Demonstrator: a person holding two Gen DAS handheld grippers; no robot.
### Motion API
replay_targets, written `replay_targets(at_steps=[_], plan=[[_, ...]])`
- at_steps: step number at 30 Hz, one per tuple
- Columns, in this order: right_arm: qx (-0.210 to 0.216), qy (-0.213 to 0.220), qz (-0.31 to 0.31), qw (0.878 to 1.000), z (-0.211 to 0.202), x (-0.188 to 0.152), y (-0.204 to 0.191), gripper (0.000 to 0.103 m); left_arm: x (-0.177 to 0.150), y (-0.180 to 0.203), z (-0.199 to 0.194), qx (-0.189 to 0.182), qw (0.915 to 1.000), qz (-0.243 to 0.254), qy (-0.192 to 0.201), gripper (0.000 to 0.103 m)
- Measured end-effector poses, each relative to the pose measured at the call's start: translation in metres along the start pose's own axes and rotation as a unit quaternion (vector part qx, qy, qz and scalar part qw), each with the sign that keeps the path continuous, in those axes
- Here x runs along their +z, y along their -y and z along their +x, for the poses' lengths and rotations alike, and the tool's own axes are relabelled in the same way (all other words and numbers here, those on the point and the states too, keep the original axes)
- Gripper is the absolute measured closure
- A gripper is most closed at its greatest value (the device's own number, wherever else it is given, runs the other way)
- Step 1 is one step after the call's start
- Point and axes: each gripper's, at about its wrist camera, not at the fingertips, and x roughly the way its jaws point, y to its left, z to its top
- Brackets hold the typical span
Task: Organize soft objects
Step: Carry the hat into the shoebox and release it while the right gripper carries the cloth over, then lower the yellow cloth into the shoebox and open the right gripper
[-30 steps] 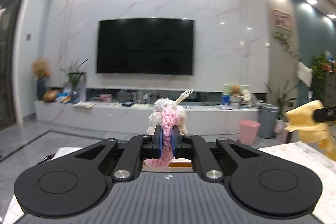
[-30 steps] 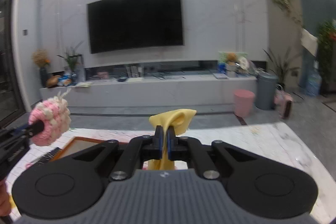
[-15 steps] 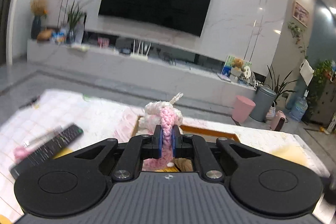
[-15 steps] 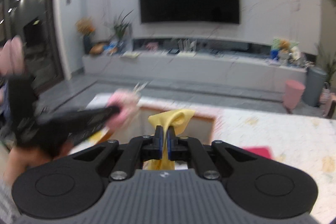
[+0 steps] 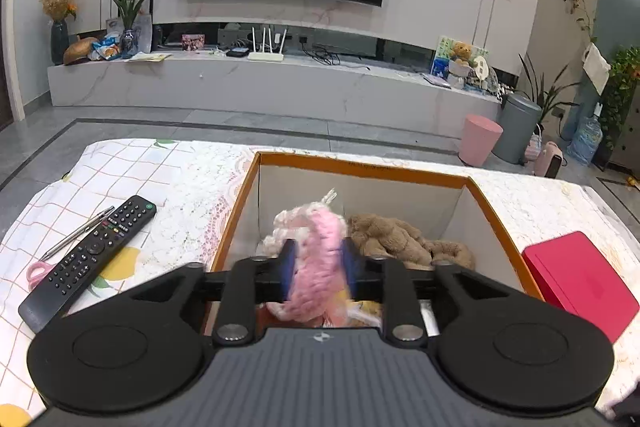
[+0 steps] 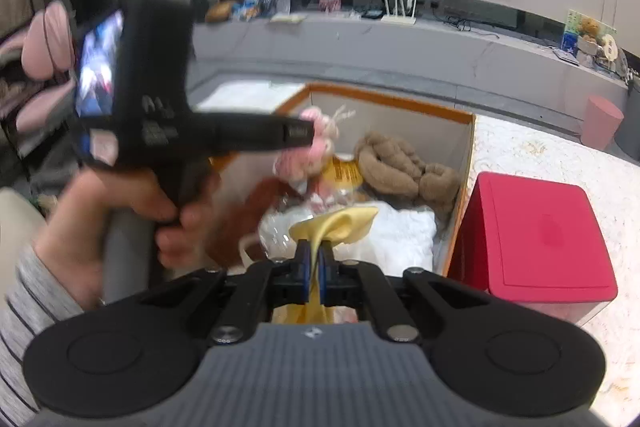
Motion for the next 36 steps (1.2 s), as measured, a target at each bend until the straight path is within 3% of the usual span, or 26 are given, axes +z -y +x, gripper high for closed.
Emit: replay_targets(at_steps=[2,5,13,18,23,27,34,36], plan=[[-0.02,-0.012,-0.018,1.0,0.009,0.002,-0.003,0.102,0.0,-0.001,-0.002,0.003,1.0,-0.004,-0.005,0.032],[-0.023,-0.032,-0.037,0.999,0.007,-0.009,0.005,0.102,-0.001,-0.003,-0.011,-0.009,1.0,-0.002,0.004,0.016],[-0.038,-0.044,-0.051,0.997,0.007,-0.022,0.01,0.102,0.002,0.013,-0.049,-0.005,0.9941,0.09,0.061,0.014],[-0.045,-0.043,-0.054,0.997,0.003,-0.029,0.006,0.101,0.014,0.009,-0.065,-0.052,0.9952,0.06,0.057,0.014],[-0.044,-0.063,-0.063,0.995,0.009,-0.029,0.005,0.101,0.008,0.008,-0.054,-0.118,0.9907,0.051,0.043,0.014],[-0.053,-0.082,-0.078,0.992,0.02,-0.027,0.005,0.101,0.001,0.015,-0.045,-0.116,0.9896,0.08,0.03,0.014],[-0.02,-0.115,-0.06,0.991,0.028,-0.018,0.014,0.099,-0.001,0.005,-0.042,-0.12,0.9908,0.057,0.028,0.014],[-0.017,-0.109,-0.029,0.993,0.025,-0.017,0.02,0.092,-0.002,0.001,-0.042,-0.121,0.9911,0.05,0.027,0.014]])
